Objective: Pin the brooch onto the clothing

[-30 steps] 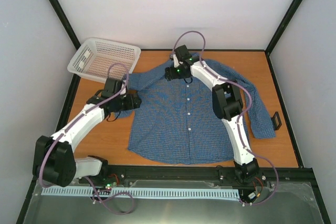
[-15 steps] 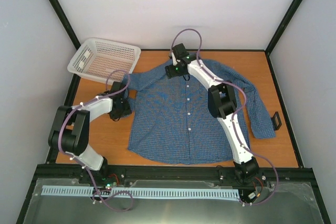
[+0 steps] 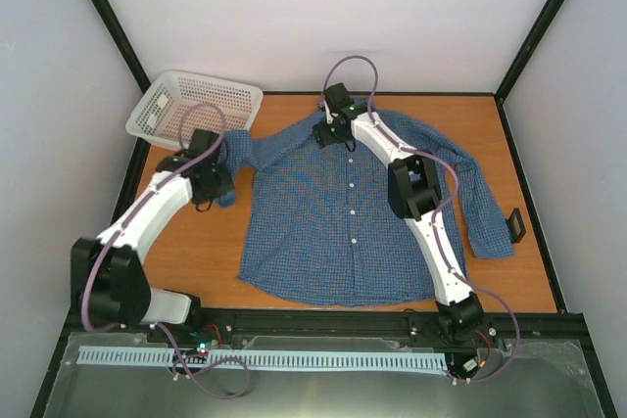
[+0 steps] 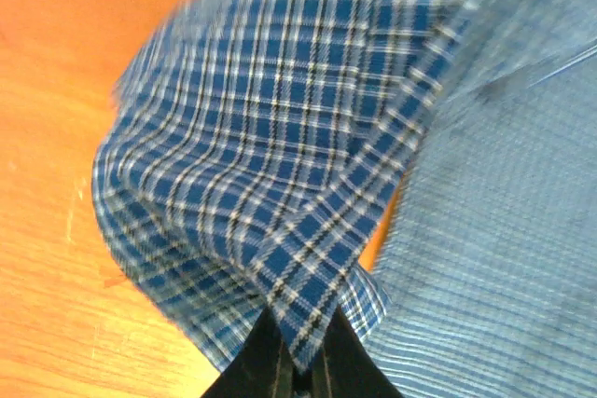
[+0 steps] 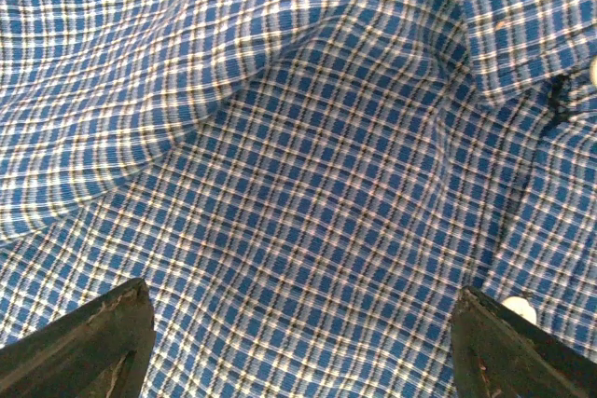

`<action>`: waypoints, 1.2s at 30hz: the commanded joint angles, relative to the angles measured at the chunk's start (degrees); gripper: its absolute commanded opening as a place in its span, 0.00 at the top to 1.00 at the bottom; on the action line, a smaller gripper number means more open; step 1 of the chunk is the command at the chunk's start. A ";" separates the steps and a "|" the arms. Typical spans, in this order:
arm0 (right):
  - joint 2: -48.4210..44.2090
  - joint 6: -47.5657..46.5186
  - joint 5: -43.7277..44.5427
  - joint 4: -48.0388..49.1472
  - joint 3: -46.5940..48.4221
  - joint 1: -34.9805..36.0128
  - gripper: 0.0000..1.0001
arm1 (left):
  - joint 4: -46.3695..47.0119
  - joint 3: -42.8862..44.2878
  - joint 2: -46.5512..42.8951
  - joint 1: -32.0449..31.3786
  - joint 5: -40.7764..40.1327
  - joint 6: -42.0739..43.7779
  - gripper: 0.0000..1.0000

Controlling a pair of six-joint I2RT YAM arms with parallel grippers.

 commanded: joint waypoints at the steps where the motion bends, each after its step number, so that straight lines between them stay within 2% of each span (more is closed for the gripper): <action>1: 0.63 0.06 0.35 -0.34 0.13 -1.23 0.16 | -11.35 9.02 -6.41 0.28 0.30 -1.71 0.99; 6: 0.68 1.43 2.29 -0.85 -0.73 -2.99 0.16 | -18.07 13.23 -8.38 0.30 3.26 -3.20 0.99; 9: 0.85 2.46 2.63 -0.72 -1.70 -5.08 0.16 | -18.74 13.12 -10.37 0.28 4.80 -3.85 0.99; 14: 1.98 1.54 3.06 -1.95 -0.64 -7.27 0.17 | -15.89 10.88 -14.45 0.34 6.91 -3.60 0.99; 18: -0.22 -0.32 1.52 -0.03 0.15 -6.26 0.17 | -14.89 8.43 -17.89 0.28 7.40 -7.17 0.99; 23: -1.36 -1.22 2.09 4.60 0.70 -3.99 0.18 | -10.43 4.66 -24.59 0.29 8.86 -6.68 0.99; 26: 1.80 -1.99 4.46 4.27 4.24 -2.85 0.19 | -7.92 3.38 -26.13 0.28 11.54 -6.03 0.99; 29: 5.57 -3.96 11.32 4.10 7.99 -1.45 0.18 | -6.66 2.49 -26.54 0.35 12.97 -5.40 0.99; 36: 11.87 -7.61 22.26 2.81 13.06 -1.35 0.18 | -6.65 1.48 -26.57 0.28 11.62 -5.15 0.99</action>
